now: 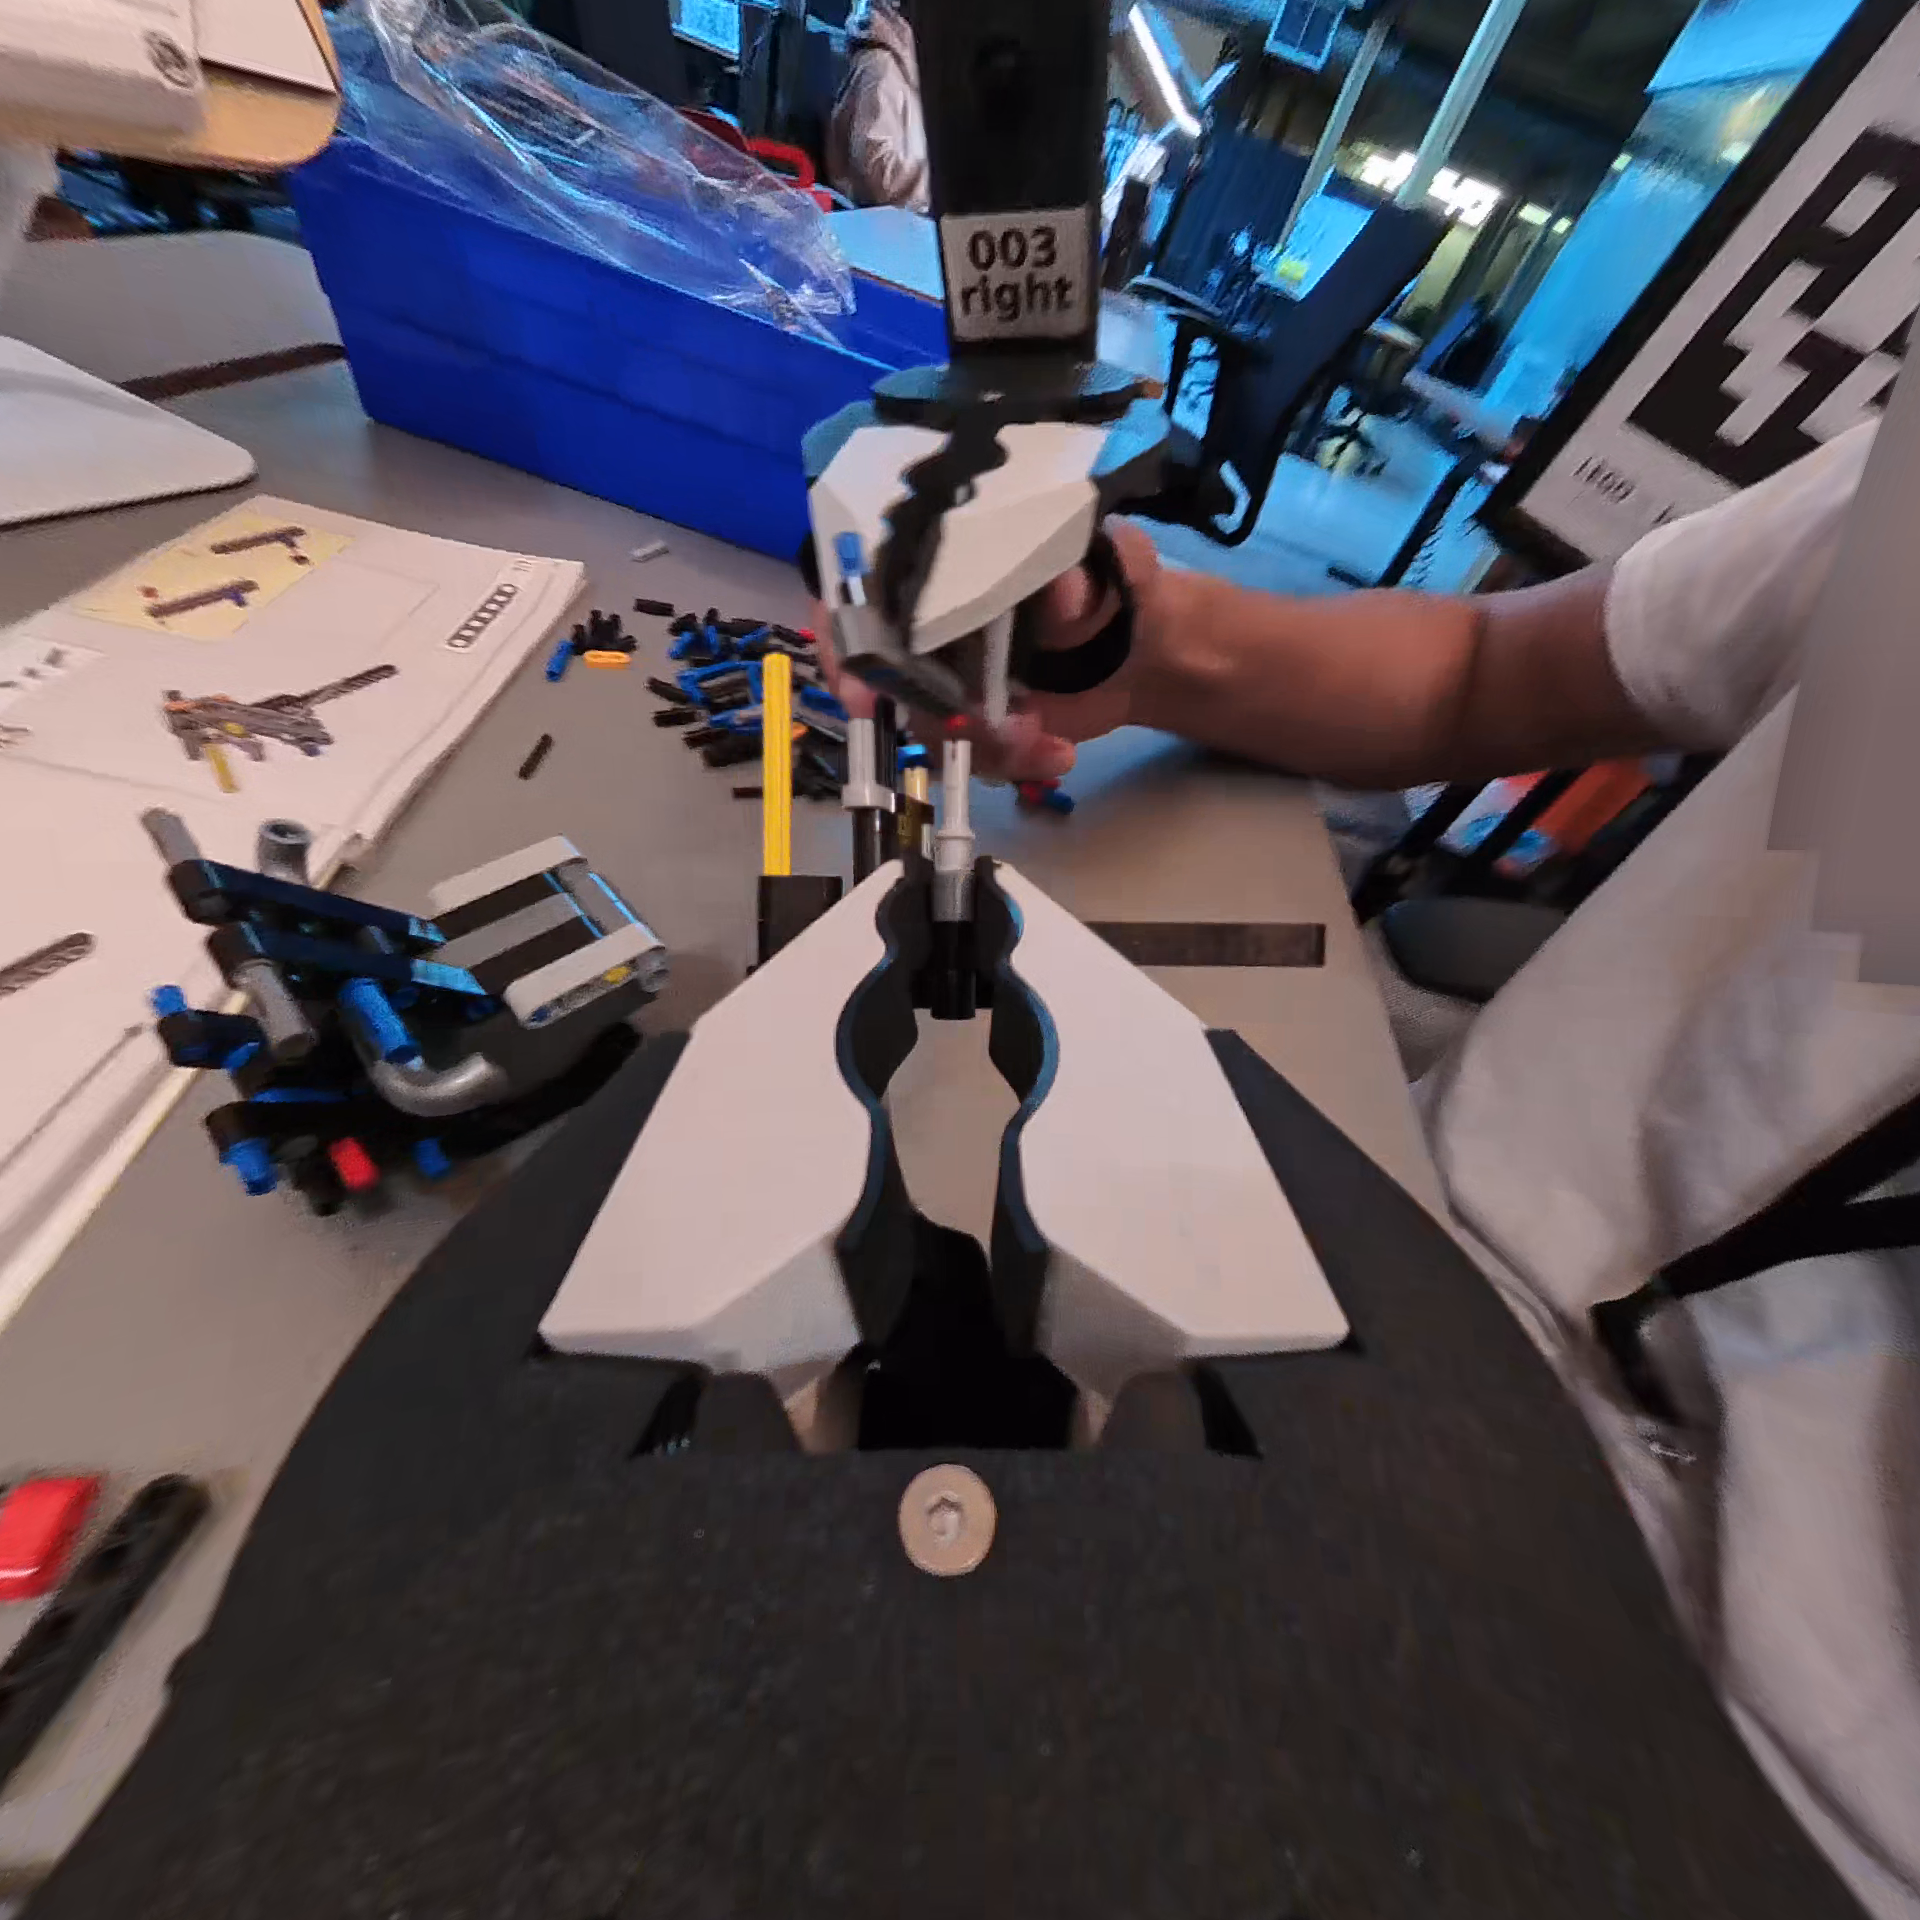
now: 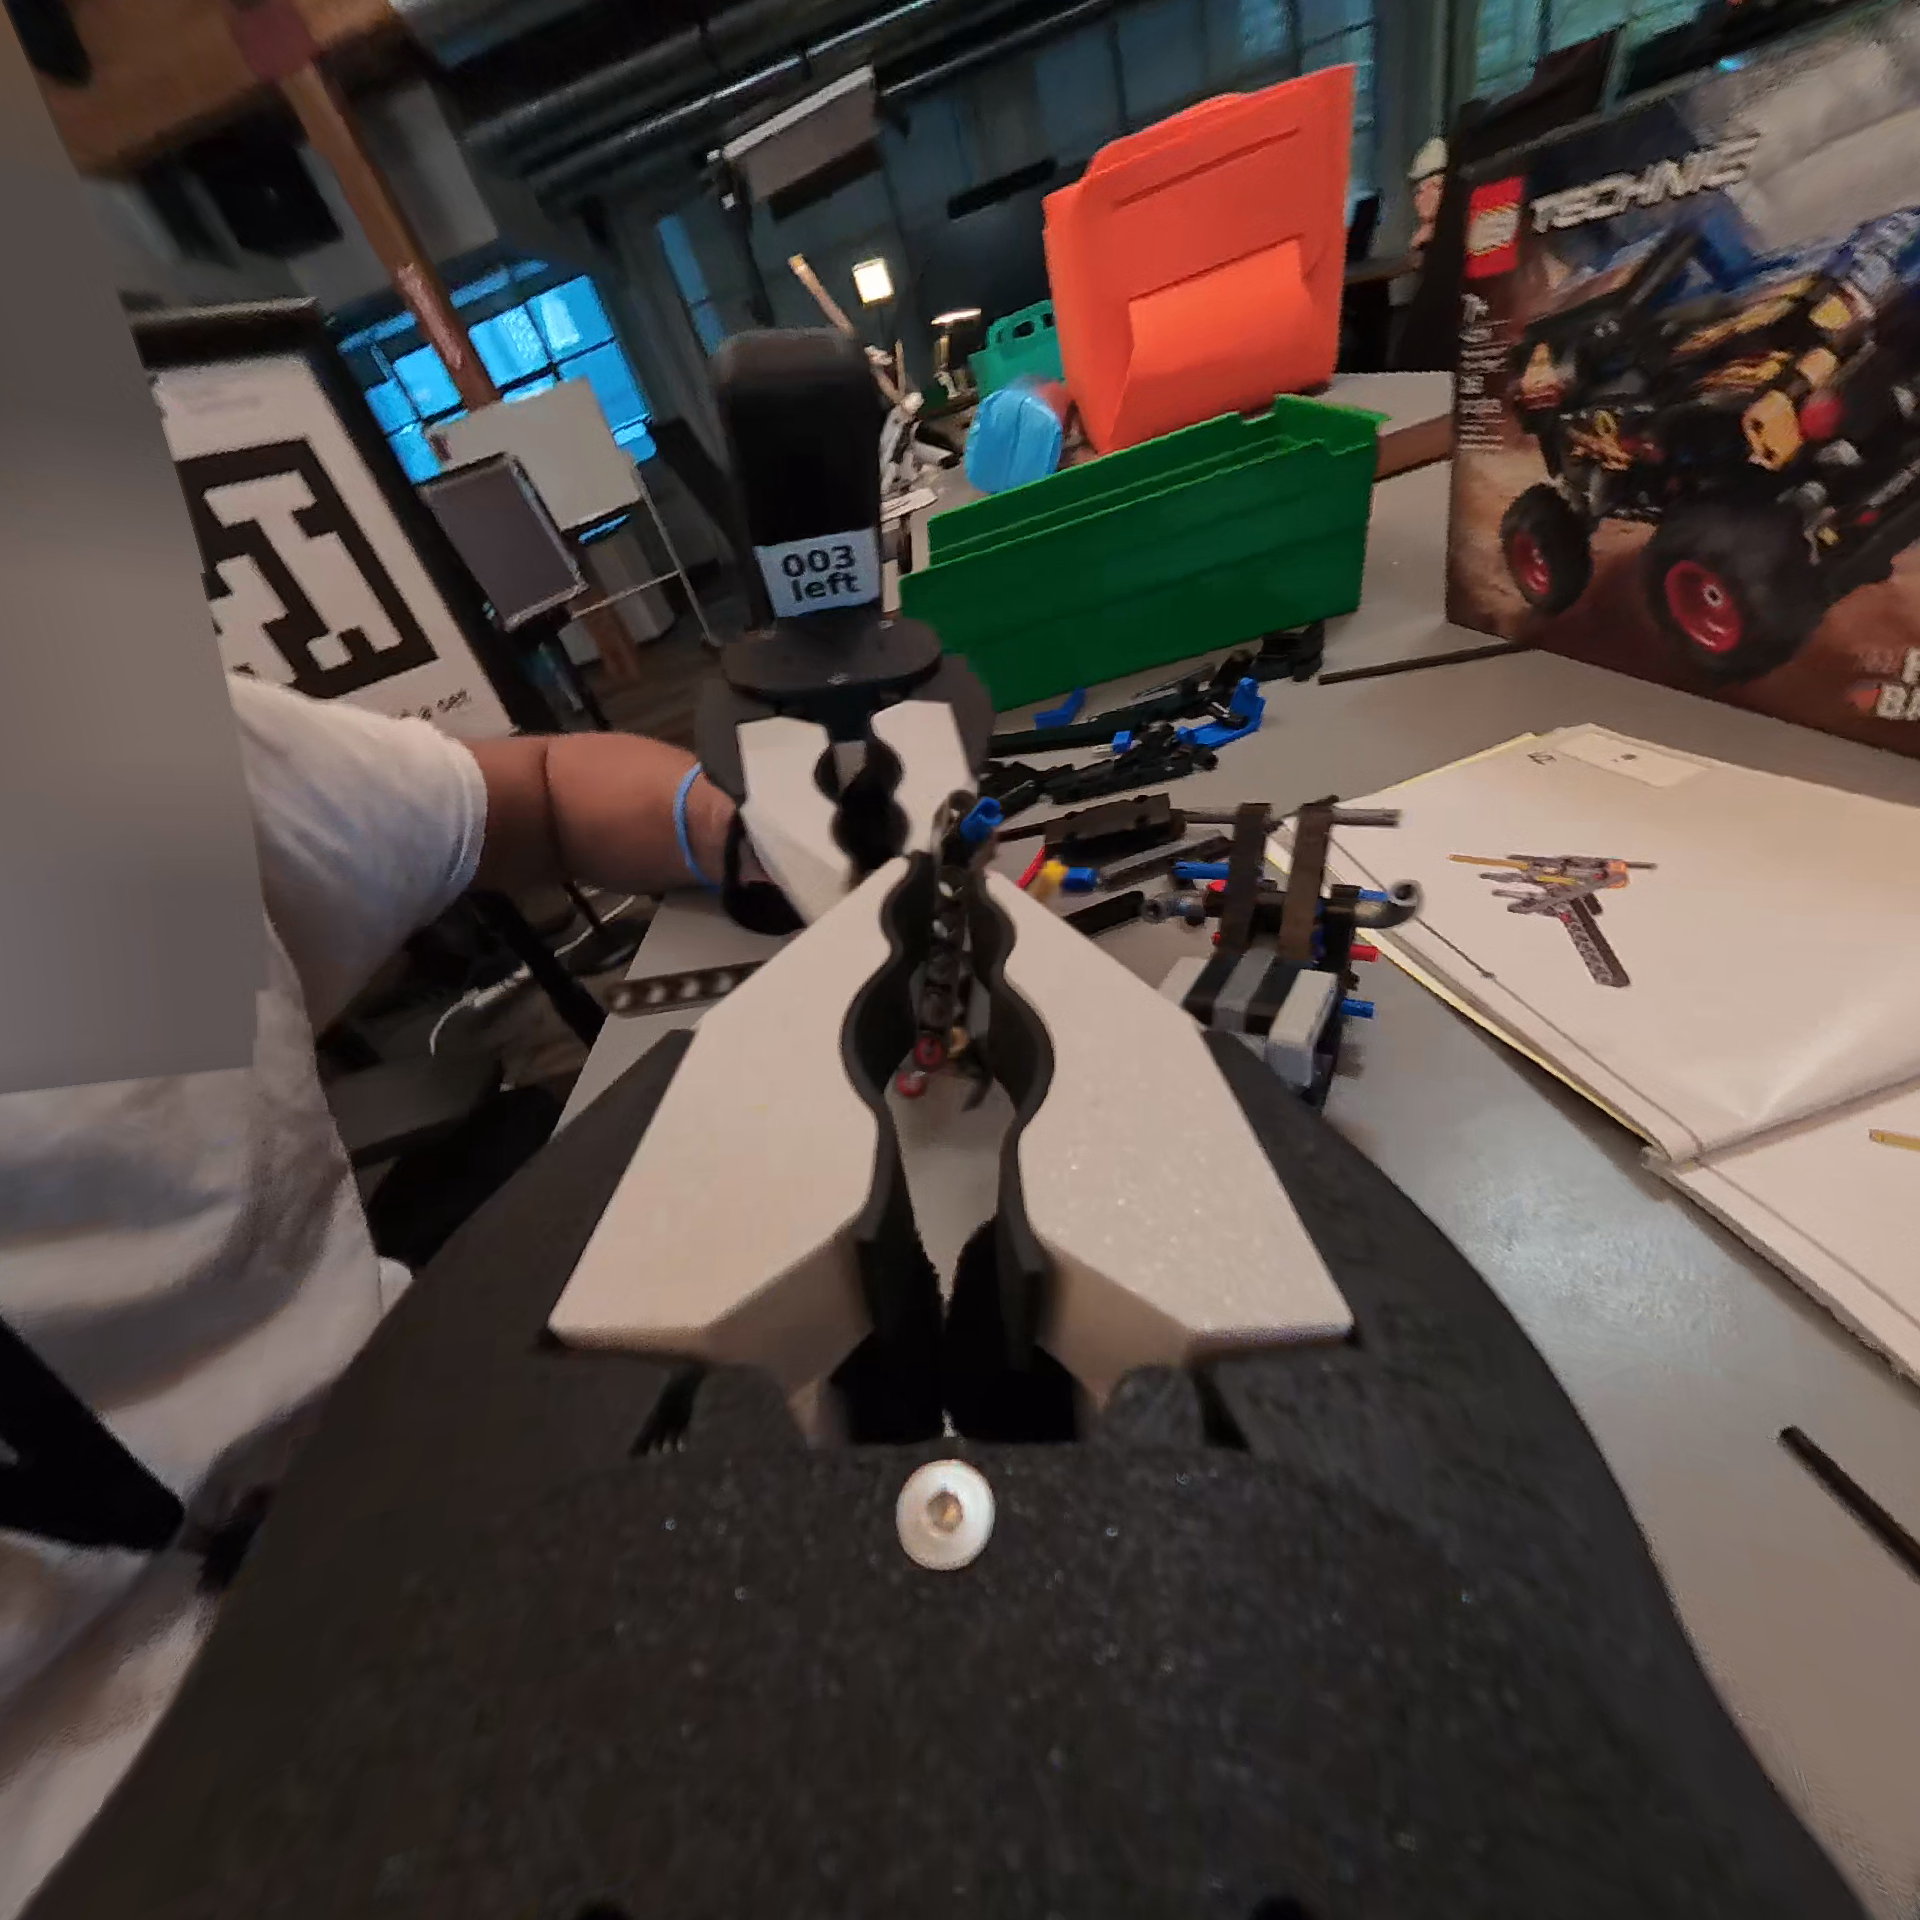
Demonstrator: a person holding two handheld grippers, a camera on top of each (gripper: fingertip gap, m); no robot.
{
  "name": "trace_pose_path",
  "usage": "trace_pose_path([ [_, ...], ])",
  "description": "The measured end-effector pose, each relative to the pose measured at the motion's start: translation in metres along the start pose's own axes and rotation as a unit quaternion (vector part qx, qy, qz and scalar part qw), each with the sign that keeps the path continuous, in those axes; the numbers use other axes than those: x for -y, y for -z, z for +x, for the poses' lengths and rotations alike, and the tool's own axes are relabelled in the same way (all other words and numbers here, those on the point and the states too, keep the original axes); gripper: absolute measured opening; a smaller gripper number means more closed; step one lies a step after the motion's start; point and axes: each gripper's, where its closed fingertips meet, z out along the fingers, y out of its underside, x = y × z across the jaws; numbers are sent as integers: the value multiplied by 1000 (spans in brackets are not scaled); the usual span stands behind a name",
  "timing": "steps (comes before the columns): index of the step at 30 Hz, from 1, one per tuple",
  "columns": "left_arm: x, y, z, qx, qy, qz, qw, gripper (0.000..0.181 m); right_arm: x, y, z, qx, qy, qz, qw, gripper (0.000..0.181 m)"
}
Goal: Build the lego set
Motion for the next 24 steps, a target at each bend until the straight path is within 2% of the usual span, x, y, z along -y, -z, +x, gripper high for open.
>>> trace_pose_path([
  [6,2,-4,0,-30,76,28,996,6,0,-8,-2,50,-97,25,994,4],
  [10,2,1,-8,-42,124,47,990,6,-3,-8,0,44,-99,22,994,3],
  [13,3,5,-13,-44,149,55,986,6,-7,-9,2,18,-50,7,999,4],
  [19,1,4,-11,-46,140,45,988,6,-8,-12,5,-41,65,-14,997,4],
  [24,-3,4,-13,-29,123,27,992,6,-12,-13,2,-34,68,-31,997,4],
])
